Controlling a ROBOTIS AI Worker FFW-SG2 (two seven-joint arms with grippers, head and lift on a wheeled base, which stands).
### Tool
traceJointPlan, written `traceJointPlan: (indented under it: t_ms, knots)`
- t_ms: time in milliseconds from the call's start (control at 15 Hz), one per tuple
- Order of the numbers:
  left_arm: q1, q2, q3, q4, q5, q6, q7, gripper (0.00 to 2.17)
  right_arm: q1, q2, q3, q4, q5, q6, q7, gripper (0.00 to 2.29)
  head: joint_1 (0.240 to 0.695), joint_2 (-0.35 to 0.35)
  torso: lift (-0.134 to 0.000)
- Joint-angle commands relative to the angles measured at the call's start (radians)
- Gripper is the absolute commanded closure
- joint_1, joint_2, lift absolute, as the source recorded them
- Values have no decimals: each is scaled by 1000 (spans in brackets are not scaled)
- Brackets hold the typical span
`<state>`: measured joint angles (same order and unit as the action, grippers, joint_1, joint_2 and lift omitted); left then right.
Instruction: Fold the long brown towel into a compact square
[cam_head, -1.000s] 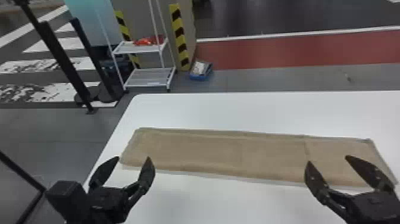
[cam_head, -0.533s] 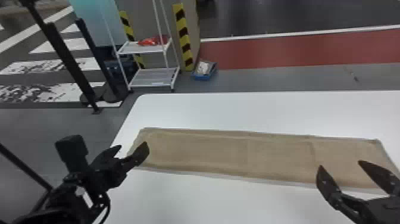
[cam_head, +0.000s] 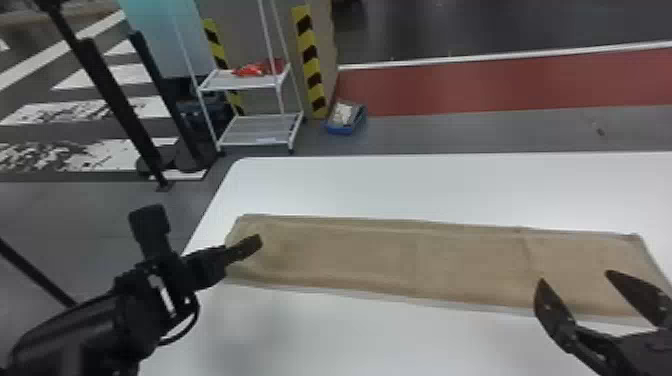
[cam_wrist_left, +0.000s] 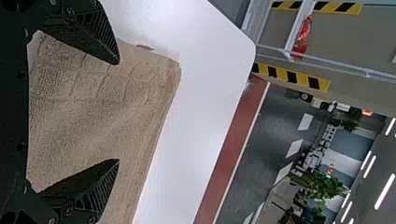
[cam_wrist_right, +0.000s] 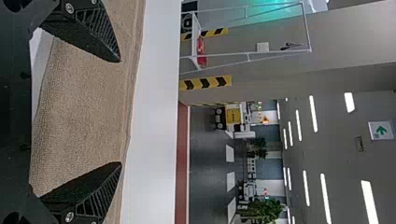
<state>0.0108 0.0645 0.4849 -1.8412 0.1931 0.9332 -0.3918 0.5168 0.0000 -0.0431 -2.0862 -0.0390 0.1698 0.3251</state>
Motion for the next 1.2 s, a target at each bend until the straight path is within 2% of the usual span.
traceJointPlan:
  t_ms: [0, 533, 733, 1000, 1067, 1133]
  knots:
    - [-23, 17, 0, 57, -3, 2, 1, 147, 2, 1, -1, 0, 4, 1, 0, 97, 695, 238, -123]
    - [-25, 23, 49, 63, 6, -7, 10, 147, 5, 1, -1, -9, 11, 1, 2, 97, 695, 257, -123]
    - [-41, 38, 46, 99, -14, -10, 16, 147, 9, 1, 2, -12, 11, 1, 2, 97, 695, 276, -123]
    - [-46, 43, 46, 128, -34, -4, 4, 161, 11, 1, 3, -15, 11, 4, 2, 97, 695, 288, -123]
    - [-46, 49, 43, 135, -29, -4, -2, 232, 11, 1, 5, -15, 11, 4, 2, 97, 695, 290, -123]
    - [-45, 51, 43, 135, -30, -1, -29, 407, 11, 1, 5, -15, 11, 4, 2, 97, 695, 291, -123]
